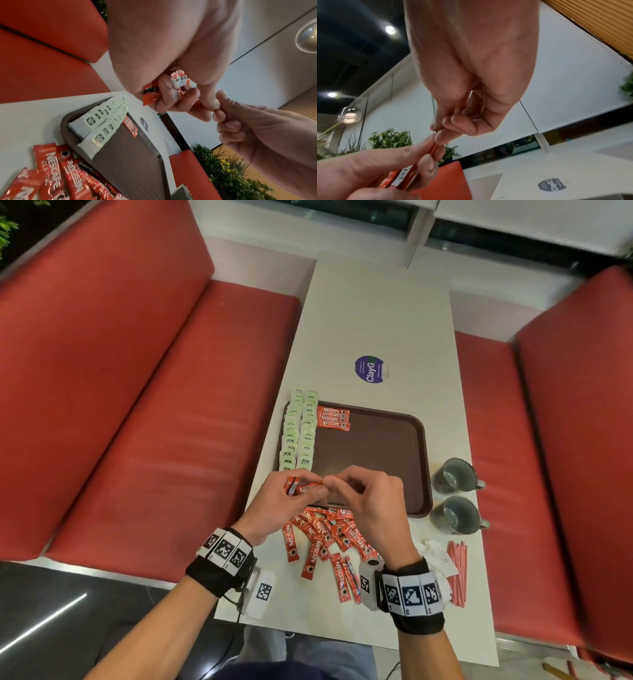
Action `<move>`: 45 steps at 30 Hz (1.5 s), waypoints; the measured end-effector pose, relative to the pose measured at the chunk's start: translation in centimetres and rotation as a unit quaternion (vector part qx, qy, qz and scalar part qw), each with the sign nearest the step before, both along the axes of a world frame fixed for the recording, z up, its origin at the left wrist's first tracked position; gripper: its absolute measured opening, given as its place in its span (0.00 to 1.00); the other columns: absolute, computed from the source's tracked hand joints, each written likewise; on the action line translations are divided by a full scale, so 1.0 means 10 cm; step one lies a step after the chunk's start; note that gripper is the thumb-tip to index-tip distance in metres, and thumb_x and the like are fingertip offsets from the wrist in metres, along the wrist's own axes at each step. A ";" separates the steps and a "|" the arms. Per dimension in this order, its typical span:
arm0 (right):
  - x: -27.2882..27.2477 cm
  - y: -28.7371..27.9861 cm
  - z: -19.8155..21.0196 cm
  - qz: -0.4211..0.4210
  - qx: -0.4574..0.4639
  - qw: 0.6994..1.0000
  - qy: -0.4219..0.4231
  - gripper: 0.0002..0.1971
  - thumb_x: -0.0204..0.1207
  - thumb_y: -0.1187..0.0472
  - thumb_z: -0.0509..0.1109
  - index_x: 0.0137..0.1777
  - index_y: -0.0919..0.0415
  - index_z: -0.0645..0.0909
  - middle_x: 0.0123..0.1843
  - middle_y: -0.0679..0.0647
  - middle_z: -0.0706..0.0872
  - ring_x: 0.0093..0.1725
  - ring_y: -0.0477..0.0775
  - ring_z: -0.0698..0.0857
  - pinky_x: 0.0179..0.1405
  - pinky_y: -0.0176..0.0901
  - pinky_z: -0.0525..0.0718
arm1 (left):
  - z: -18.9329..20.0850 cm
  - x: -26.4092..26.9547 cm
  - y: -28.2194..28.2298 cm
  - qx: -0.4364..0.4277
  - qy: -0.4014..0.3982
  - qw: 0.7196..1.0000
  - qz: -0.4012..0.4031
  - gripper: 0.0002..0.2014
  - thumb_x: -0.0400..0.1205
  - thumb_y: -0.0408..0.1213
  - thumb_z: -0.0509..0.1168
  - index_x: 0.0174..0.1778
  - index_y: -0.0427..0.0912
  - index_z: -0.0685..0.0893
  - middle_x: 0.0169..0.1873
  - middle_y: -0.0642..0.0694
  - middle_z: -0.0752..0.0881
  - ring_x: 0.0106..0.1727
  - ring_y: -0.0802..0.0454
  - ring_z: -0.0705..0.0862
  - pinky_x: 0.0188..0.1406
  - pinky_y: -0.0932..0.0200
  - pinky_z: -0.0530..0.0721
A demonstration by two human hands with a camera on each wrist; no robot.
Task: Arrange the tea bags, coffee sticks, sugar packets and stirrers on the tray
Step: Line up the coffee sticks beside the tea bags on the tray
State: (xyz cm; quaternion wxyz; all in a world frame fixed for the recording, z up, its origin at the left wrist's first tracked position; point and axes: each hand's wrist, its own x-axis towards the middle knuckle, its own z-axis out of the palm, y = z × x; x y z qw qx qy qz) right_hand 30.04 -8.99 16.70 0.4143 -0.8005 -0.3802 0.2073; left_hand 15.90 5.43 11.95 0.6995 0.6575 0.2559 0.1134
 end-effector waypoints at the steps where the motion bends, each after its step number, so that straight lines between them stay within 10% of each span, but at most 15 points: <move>1: 0.00 0.01 -0.01 -0.001 -0.003 1.000 -0.015 0.08 0.85 0.49 0.80 0.48 0.51 0.95 0.37 0.39 0.92 0.42 0.38 0.92 0.41 0.25 0.83 | 0.00 0.01 -0.02 -0.015 -0.007 1.000 0.011 0.09 0.87 0.40 0.76 0.59 0.40 0.94 0.44 0.42 0.95 0.39 0.60 0.90 0.40 0.69 0.83; 7: 0.07 0.00 -0.03 -0.031 0.041 0.998 -0.027 0.09 0.88 0.51 0.79 0.46 0.51 0.91 0.36 0.43 0.91 0.39 0.47 0.90 0.38 0.34 0.84 | -0.01 0.09 0.01 -0.069 -0.008 0.997 0.028 0.10 0.86 0.46 0.76 0.57 0.44 0.95 0.42 0.35 0.93 0.29 0.53 0.76 0.29 0.61 0.74; 16: 0.19 -0.04 -0.13 -0.072 0.036 0.997 0.017 0.09 0.88 0.49 0.78 0.46 0.48 0.91 0.37 0.42 0.92 0.39 0.45 0.91 0.39 0.28 0.81 | -0.07 0.21 0.12 -0.048 0.010 0.997 0.065 0.09 0.84 0.46 0.79 0.52 0.45 0.95 0.40 0.37 0.94 0.29 0.52 0.77 0.30 0.62 0.76; 21: 0.29 -0.01 -0.28 -0.114 0.024 0.991 0.071 0.11 0.89 0.48 0.76 0.45 0.47 0.91 0.38 0.44 0.93 0.40 0.45 0.92 0.44 0.41 0.88 | -0.11 0.27 0.20 -0.039 0.021 0.996 0.072 0.09 0.88 0.41 0.75 0.56 0.38 0.94 0.43 0.40 0.96 0.29 0.53 0.80 0.29 0.71 0.78; 25: 0.31 0.09 -0.50 -0.063 -0.043 0.994 -0.080 0.05 0.89 0.47 0.75 0.58 0.44 0.89 0.53 0.38 0.91 0.53 0.40 0.87 0.54 0.39 0.85 | -0.20 0.33 0.30 0.033 0.063 0.995 0.065 0.09 0.89 0.45 0.74 0.52 0.44 0.95 0.40 0.47 0.96 0.29 0.55 0.82 0.39 0.64 0.82; 28: 0.31 0.20 -0.59 0.027 -0.101 0.971 -0.216 0.18 0.85 0.40 0.76 0.70 0.45 0.88 0.67 0.42 0.89 0.67 0.48 0.82 0.62 0.48 0.82 | -0.21 0.39 0.36 0.090 0.079 0.992 0.049 0.10 0.89 0.49 0.74 0.48 0.48 0.95 0.37 0.52 0.96 0.30 0.56 0.83 0.40 0.59 0.85; 35: 0.53 0.50 -0.67 0.078 -0.092 0.932 -0.342 0.13 0.82 0.51 0.84 0.63 0.52 0.92 0.56 0.49 0.94 0.56 0.55 0.86 0.50 0.56 0.85 | -0.25 0.54 0.49 0.082 0.081 0.991 0.067 0.09 0.89 0.51 0.73 0.51 0.50 0.94 0.39 0.52 0.96 0.30 0.56 0.83 0.39 0.53 0.88; 41: 1.17 0.91 -0.95 0.058 -0.198 0.931 -0.302 0.13 0.81 0.48 0.83 0.62 0.51 0.92 0.52 0.50 0.94 0.56 0.57 0.87 0.56 0.57 0.88 | -0.38 0.48 0.59 0.030 0.107 0.984 0.138 0.13 0.91 0.53 0.69 0.55 0.46 0.85 0.43 0.52 0.96 0.45 0.61 0.90 0.61 0.44 0.86; 43: 1.39 1.09 -1.12 0.054 -0.243 0.923 -0.294 0.11 0.82 0.50 0.80 0.61 0.51 0.91 0.51 0.51 0.92 0.56 0.60 0.87 0.57 0.57 0.87 | -0.43 0.42 0.59 -0.006 0.117 0.983 0.143 0.13 0.92 0.51 0.67 0.58 0.44 0.84 0.44 0.50 0.96 0.57 0.49 0.91 0.57 0.44 0.87; 44: 1.47 1.18 -1.20 0.053 -0.263 0.917 -0.295 0.11 0.83 0.51 0.79 0.62 0.51 0.90 0.52 0.52 0.92 0.57 0.61 0.87 0.57 0.57 0.87 | -0.44 0.39 0.59 -0.023 0.119 0.982 0.144 0.13 0.93 0.50 0.66 0.59 0.43 0.84 0.44 0.49 0.96 0.74 0.45 0.75 0.54 0.46 0.87; 45: 1.53 1.27 -1.28 0.055 -0.280 0.911 -0.299 0.11 0.82 0.52 0.79 0.63 0.51 0.90 0.53 0.53 0.92 0.58 0.63 0.87 0.58 0.57 0.86 | -0.46 0.35 0.58 -0.036 0.119 0.981 0.146 0.12 0.94 0.48 0.65 0.60 0.42 0.84 0.45 0.48 0.95 0.47 0.63 0.73 0.51 0.50 0.85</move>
